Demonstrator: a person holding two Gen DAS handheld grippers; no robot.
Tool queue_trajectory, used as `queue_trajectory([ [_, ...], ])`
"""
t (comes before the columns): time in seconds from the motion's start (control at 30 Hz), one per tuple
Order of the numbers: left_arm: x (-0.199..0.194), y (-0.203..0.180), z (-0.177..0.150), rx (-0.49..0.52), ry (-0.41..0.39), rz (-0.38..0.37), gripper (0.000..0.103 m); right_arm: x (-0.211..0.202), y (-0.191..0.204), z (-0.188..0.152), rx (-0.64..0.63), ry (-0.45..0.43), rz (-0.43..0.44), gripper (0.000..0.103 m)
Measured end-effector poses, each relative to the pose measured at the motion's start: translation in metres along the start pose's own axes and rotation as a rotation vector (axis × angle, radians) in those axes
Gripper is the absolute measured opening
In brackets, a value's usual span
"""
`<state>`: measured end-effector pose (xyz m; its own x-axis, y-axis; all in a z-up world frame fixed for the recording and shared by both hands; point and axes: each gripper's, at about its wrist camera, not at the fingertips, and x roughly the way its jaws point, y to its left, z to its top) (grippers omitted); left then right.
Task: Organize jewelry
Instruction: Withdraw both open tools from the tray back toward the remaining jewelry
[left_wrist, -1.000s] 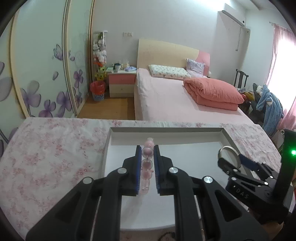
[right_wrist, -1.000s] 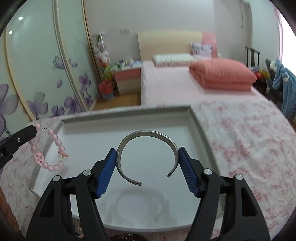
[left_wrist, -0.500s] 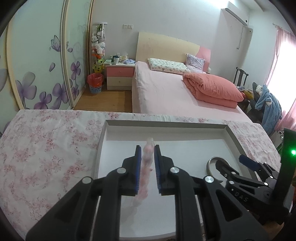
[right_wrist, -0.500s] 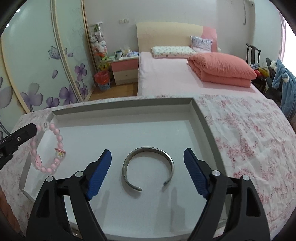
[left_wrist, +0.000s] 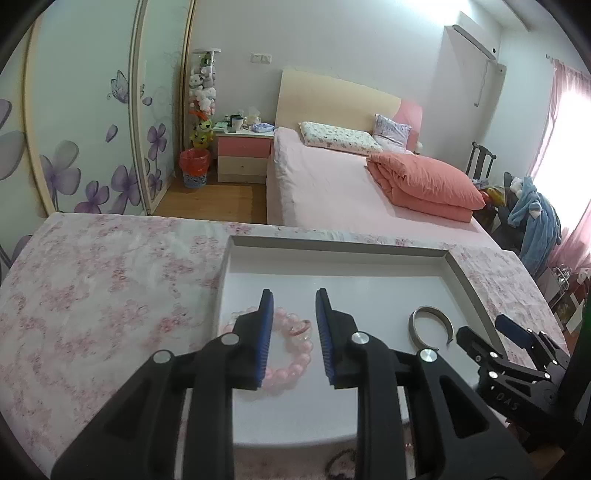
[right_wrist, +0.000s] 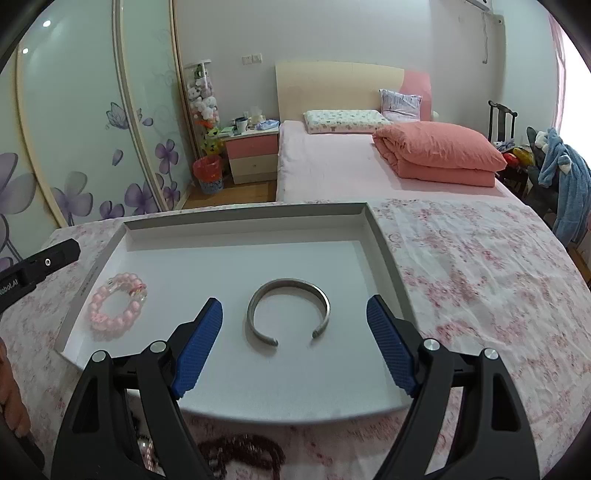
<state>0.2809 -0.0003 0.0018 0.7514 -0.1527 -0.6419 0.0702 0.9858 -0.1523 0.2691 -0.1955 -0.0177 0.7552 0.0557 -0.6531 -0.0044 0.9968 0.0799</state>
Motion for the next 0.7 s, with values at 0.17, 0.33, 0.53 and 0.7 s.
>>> queue_trajectory([
  [0.17,-0.022,0.003,-0.008,-0.004,-0.02,0.005,0.031,-0.019,-0.004,-0.005,0.009,-0.023,0.009,0.08],
  [0.33,-0.045,0.003,-0.03,0.014,-0.016,-0.006,0.032,-0.043,-0.004,-0.018,-0.007,-0.037,0.028,0.08],
  [0.53,-0.069,0.003,-0.066,0.048,0.007,-0.027,0.04,-0.067,-0.014,-0.05,-0.028,-0.011,0.052,0.076],
  [0.7,-0.08,0.005,-0.096,0.067,0.041,-0.045,0.046,-0.062,-0.026,-0.077,-0.053,0.08,0.05,0.058],
])
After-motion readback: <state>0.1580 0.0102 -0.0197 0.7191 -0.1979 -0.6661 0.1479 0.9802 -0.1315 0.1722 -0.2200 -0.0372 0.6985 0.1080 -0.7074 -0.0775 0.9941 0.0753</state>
